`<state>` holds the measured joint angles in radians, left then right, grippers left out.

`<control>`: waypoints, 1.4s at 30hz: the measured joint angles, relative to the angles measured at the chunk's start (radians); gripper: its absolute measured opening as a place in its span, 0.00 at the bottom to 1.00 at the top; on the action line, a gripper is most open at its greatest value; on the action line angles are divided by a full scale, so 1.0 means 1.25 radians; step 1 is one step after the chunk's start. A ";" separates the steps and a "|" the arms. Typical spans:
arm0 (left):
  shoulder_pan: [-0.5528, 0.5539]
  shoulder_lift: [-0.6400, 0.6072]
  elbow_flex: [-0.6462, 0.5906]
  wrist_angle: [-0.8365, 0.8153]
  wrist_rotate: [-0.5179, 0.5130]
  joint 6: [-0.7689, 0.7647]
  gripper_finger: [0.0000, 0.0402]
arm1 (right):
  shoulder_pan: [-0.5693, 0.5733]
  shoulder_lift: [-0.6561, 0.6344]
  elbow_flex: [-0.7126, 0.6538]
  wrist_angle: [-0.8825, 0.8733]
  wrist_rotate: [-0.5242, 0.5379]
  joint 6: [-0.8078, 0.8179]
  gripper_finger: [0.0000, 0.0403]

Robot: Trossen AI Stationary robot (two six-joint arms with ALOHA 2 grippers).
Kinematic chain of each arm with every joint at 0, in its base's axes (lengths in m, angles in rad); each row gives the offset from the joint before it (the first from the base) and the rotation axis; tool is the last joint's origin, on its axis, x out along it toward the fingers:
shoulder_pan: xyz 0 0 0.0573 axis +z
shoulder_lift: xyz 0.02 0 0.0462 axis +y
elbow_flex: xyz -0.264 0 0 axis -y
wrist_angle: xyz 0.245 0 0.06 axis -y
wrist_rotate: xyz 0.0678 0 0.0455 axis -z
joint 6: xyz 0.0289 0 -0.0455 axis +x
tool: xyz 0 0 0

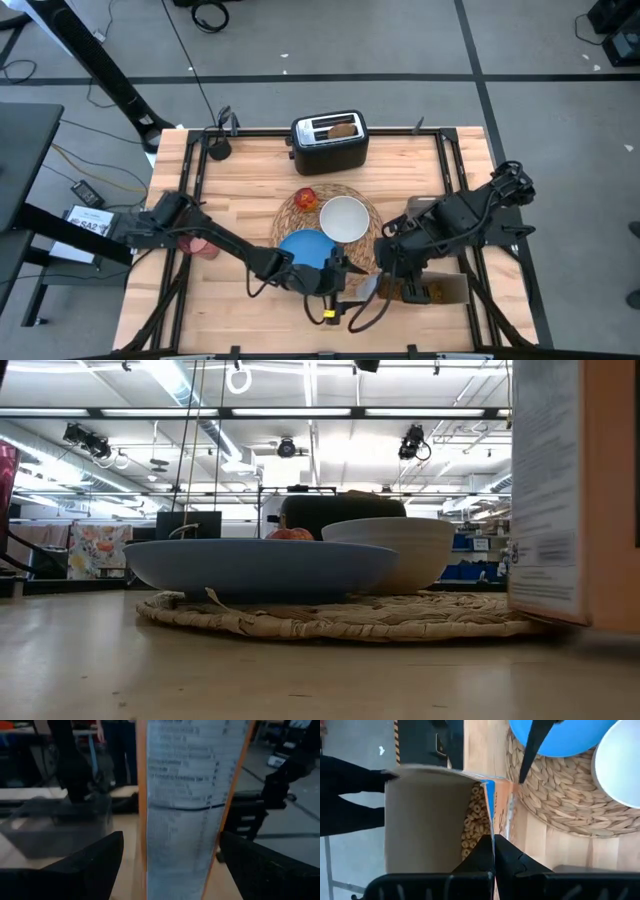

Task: Arrange a breakfast setting
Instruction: Pour the cereal into the white bowl

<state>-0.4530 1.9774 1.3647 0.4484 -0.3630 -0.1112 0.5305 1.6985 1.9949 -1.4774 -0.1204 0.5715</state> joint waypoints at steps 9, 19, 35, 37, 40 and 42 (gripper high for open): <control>0.012 0.003 -0.001 0.014 0.062 -0.003 0.84 | -0.027 0.001 0.000 0.008 0.024 0.033 0.01; 0.035 0.014 -0.001 0.017 0.069 0.039 0.81 | -0.047 0.001 0.000 0.096 0.032 0.022 0.01; 0.008 -0.065 -0.002 0.015 0.060 0.056 0.14 | 0.009 -0.088 0.164 0.126 0.203 0.027 0.43; 0.010 -0.105 -0.002 0.020 0.048 0.056 0.12 | 0.044 -0.132 0.185 0.128 0.325 -0.002 0.48; 0.015 -0.169 -0.002 0.024 0.033 0.053 0.12 | 0.108 -0.190 0.186 0.128 0.488 -0.041 0.52; 0.017 -0.207 -0.001 0.030 0.023 0.056 0.12 | 0.143 -0.215 0.186 0.122 0.567 -0.062 0.53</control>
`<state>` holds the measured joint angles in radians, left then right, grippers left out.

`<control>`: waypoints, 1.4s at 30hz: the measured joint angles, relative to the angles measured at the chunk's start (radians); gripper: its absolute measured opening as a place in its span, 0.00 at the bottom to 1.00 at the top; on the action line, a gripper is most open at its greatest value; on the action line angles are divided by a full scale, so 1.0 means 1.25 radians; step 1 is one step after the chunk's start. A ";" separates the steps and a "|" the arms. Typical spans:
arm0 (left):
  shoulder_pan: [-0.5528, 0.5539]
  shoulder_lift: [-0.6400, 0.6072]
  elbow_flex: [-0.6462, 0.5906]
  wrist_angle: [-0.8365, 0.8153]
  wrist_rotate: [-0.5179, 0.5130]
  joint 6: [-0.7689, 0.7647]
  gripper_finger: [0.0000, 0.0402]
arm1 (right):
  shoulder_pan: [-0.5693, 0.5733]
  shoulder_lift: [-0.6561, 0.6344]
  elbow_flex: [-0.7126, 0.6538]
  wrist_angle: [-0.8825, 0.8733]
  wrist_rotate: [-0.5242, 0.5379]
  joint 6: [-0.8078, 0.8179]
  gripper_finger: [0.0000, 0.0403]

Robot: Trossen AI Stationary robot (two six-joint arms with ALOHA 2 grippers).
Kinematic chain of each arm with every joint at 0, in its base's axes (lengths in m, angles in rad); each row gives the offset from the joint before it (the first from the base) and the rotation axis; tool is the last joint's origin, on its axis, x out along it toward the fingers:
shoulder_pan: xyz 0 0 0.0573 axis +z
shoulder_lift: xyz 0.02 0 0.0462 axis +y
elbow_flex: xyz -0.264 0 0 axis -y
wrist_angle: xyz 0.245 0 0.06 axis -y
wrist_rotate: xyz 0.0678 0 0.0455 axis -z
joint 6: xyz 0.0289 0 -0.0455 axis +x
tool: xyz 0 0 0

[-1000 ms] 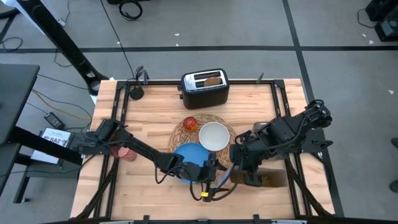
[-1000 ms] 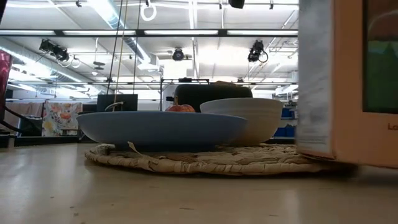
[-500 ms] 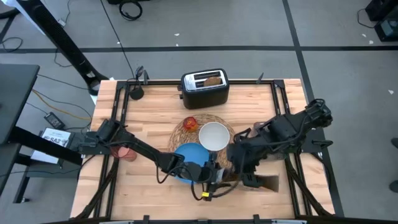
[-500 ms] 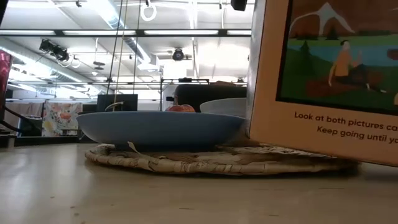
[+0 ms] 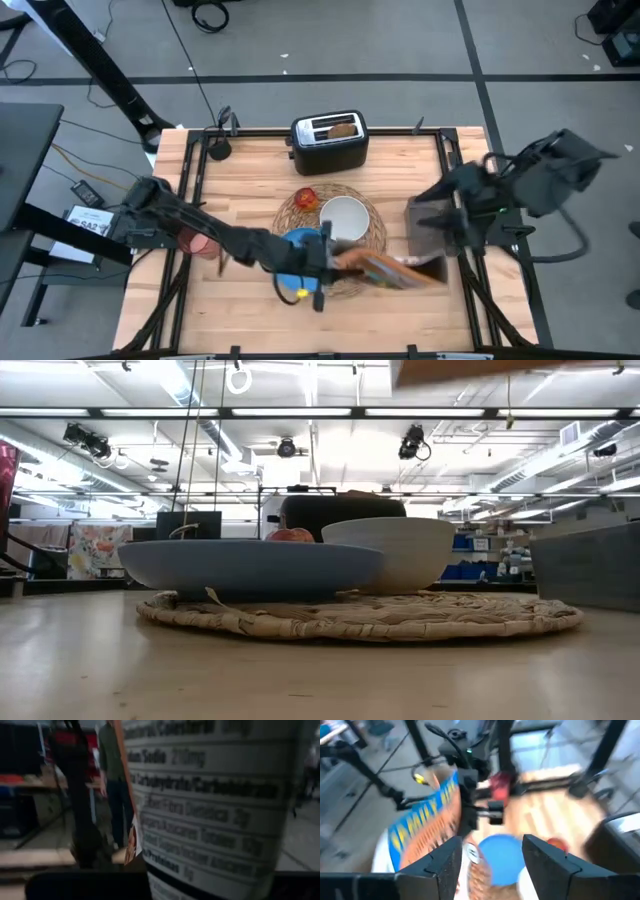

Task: Arrange a breakfast setting
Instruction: Pour the cereal into the white bowl

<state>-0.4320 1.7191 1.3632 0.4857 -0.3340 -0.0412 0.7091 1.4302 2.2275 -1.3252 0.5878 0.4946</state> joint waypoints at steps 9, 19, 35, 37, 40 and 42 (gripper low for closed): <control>-0.008 -0.176 0.000 -0.008 -0.063 -0.021 0.12 | 0.050 -0.020 -0.059 -0.047 0.105 -0.028 0.58; -0.011 -0.339 0.000 -0.083 -0.124 -0.020 0.11 | 0.055 -0.129 -0.439 0.140 0.124 0.095 0.73; 0.062 -0.368 0.001 -0.033 -0.082 -0.088 0.11 | -0.109 -0.218 -1.018 1.444 0.109 -0.384 0.86; 0.076 -0.359 0.001 0.002 -0.072 -0.083 0.11 | -0.145 -0.218 -1.020 1.514 0.056 -0.391 0.86; 0.095 -0.347 0.001 0.042 -0.031 -0.083 0.11 | -0.193 -0.222 -1.019 1.543 -0.012 -0.379 0.87; 0.109 -0.340 0.001 0.045 -0.026 -0.088 0.11 | -0.219 -0.224 -1.019 1.558 -0.072 -0.372 0.87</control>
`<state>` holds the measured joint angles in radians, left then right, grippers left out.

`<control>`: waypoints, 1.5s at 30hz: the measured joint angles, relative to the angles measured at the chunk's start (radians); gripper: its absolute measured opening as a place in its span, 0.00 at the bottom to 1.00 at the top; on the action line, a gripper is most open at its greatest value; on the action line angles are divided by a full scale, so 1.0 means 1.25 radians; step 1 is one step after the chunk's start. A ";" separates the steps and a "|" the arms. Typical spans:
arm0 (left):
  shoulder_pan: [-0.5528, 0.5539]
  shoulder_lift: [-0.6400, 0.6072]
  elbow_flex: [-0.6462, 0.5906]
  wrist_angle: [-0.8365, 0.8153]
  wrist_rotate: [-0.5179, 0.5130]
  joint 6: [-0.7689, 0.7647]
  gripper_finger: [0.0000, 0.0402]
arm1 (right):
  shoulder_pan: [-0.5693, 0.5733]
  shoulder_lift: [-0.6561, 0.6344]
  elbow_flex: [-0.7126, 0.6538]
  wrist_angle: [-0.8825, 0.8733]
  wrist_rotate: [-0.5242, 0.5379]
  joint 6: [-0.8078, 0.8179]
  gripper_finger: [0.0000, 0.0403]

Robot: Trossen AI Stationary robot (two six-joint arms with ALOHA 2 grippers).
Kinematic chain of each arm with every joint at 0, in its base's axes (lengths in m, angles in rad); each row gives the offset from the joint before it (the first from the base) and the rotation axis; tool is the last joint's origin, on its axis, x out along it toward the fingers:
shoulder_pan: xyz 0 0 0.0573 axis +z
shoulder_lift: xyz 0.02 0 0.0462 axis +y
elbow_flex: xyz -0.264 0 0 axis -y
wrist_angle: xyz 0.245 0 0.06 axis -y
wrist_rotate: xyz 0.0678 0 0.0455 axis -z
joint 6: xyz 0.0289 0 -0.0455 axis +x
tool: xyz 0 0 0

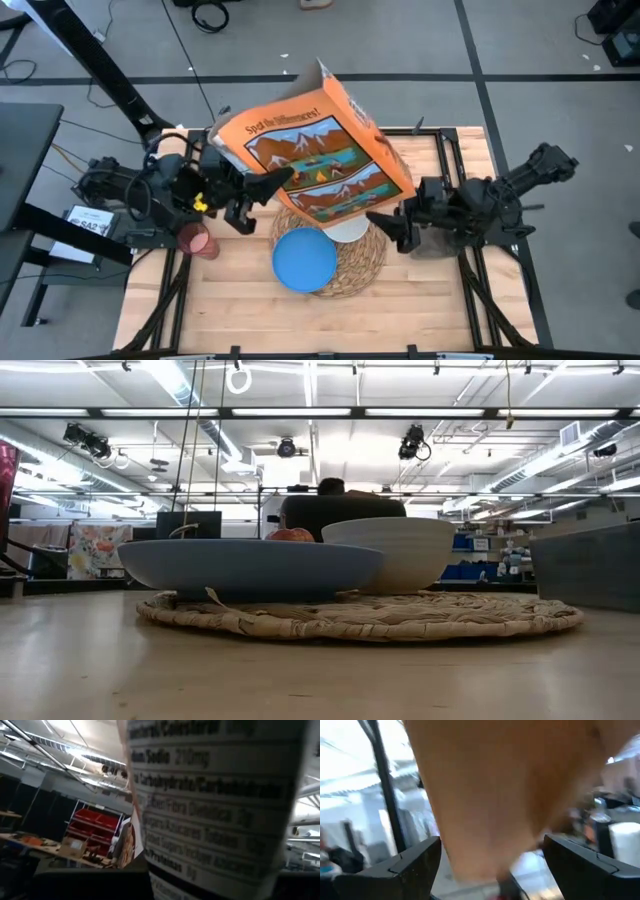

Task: Arrange a breakfast setting
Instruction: Pour the cereal into the white bowl

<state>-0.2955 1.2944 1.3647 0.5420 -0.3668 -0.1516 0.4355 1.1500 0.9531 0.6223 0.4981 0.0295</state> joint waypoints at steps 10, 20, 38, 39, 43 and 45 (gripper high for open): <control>0.048 0.048 0.003 0.041 0.020 0.000 0.11 | -0.086 -0.007 -0.001 0.083 -0.163 -0.006 0.83; 0.058 0.040 0.003 0.011 0.026 0.047 0.25 | -0.098 -0.023 -0.001 0.072 -0.179 -0.068 0.65; -0.032 -0.126 -0.002 -0.504 -0.019 -0.044 0.74 | -0.041 -0.298 -0.078 -0.250 -0.048 -0.019 0.64; -0.037 -0.133 -0.001 -0.536 -0.034 -0.062 0.73 | -0.038 -0.318 -0.096 -0.255 -0.030 -0.008 0.64; -0.048 -0.149 -0.001 -0.654 -0.093 -0.130 0.71 | -0.026 -0.394 -0.173 -0.291 -0.016 0.024 0.64; -0.048 -0.151 -0.001 -0.712 -0.124 -0.167 0.70 | -0.022 -0.436 -0.203 -0.314 -0.019 0.048 0.64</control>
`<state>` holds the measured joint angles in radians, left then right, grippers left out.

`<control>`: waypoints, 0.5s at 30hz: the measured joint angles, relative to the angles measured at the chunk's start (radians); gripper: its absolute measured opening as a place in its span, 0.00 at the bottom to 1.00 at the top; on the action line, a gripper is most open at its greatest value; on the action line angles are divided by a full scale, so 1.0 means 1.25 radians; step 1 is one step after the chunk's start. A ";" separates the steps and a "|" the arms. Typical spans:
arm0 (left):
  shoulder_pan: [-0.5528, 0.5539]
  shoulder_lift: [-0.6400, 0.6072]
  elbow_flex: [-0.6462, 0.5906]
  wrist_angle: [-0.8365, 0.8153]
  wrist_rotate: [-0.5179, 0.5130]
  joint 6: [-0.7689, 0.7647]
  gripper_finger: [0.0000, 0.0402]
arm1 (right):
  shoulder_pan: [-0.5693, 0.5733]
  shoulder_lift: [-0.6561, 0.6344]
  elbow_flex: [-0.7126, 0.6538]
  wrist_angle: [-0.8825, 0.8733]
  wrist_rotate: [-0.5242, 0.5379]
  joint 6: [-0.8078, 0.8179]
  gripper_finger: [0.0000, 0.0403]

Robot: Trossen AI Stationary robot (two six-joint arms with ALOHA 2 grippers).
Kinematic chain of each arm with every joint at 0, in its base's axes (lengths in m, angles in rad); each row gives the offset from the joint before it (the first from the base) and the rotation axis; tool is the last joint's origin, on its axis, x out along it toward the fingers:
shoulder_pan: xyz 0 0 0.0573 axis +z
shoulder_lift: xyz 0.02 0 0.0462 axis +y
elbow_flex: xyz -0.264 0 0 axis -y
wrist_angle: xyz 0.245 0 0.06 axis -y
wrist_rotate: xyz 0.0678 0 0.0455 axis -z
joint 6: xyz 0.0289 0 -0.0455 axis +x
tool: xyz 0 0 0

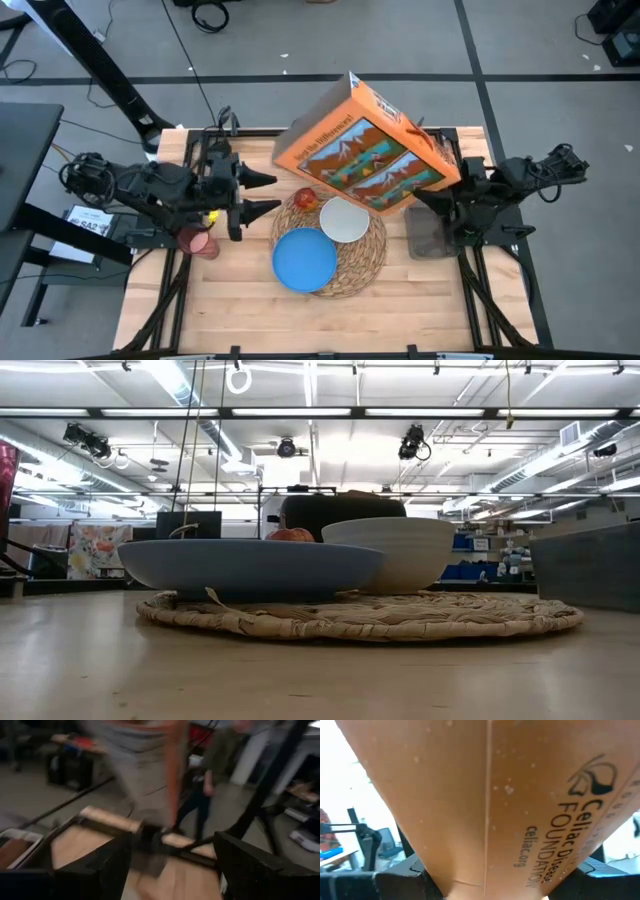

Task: Arrange a breakfast setting
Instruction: Pour the cereal into the white bowl

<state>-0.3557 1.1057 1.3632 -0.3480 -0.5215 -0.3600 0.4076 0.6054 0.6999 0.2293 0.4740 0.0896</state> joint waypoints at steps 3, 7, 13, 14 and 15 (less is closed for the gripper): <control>0.000 0.001 0.000 -0.064 -0.033 -0.042 0.68 | 0.000 -0.064 -0.036 -0.053 0.003 0.038 0.64; 0.010 0.021 0.000 -0.087 -0.065 -0.060 0.67 | -0.001 -0.144 -0.051 -0.201 0.001 0.079 0.64; 0.033 0.061 0.000 -0.094 -0.083 -0.065 0.64 | -0.001 -0.253 -0.051 -0.387 -0.022 0.145 0.64; 0.037 0.069 0.000 -0.093 -0.082 -0.066 0.63 | -0.001 -0.270 -0.051 -0.412 -0.025 0.154 0.64; 0.042 0.074 0.000 -0.092 -0.083 -0.065 0.63 | -0.001 -0.285 -0.051 -0.431 -0.026 0.162 0.64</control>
<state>-0.3029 1.1984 1.3632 -0.4630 -0.6250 -0.4419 0.4068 0.2487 0.6361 -0.3096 0.4420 0.2917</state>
